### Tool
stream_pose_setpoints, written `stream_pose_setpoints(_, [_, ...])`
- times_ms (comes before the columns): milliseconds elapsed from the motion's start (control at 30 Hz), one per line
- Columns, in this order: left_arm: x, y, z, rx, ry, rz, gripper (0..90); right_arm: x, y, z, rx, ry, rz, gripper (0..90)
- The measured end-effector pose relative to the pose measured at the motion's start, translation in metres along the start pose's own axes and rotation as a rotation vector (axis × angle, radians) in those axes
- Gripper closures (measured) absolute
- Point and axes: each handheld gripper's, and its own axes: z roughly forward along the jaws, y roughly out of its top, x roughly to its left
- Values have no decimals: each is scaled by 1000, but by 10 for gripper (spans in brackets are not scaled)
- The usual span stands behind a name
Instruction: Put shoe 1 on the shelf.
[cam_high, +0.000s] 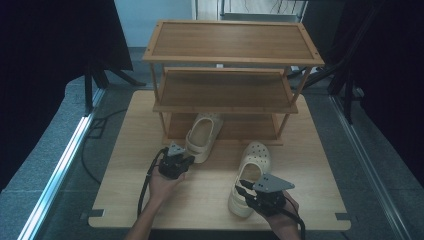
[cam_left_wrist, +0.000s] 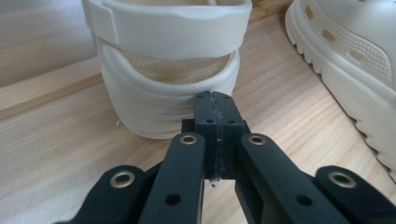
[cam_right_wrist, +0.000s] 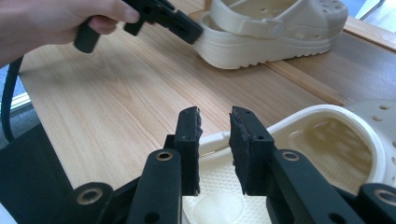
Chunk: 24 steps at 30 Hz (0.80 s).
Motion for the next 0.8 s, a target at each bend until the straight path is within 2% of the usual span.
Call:
stream_pose_setpoints(167, [-6,12,17,8,-3,18,900,0,0,0,2,1,0,723])
stream_pose_setpoints(267, [-10,22,27,19,2,40,900,-1,0,1,4,2,3,722])
stream_pose_setpoints(300, [-11,24,30,14,3,32,900,-1,-1,1,5,2,3,722])
stream_pose_setpoints(367, [-13,29,37,19,7,51,900,-1,0,1,5,4,4,721])
stream_pose_setpoints(533, [-18,40,51,25,20,68,900,-1,-1,0,2,4,3,720])
stream_pose_setpoints(567, [-19,42,53,17,23,60,900,-2,0,0,1,4,5,720])
stream_pose_setpoints(800, [-22,49,68,-1,52,68,900,-2,0,-1,-3,3,7,721])
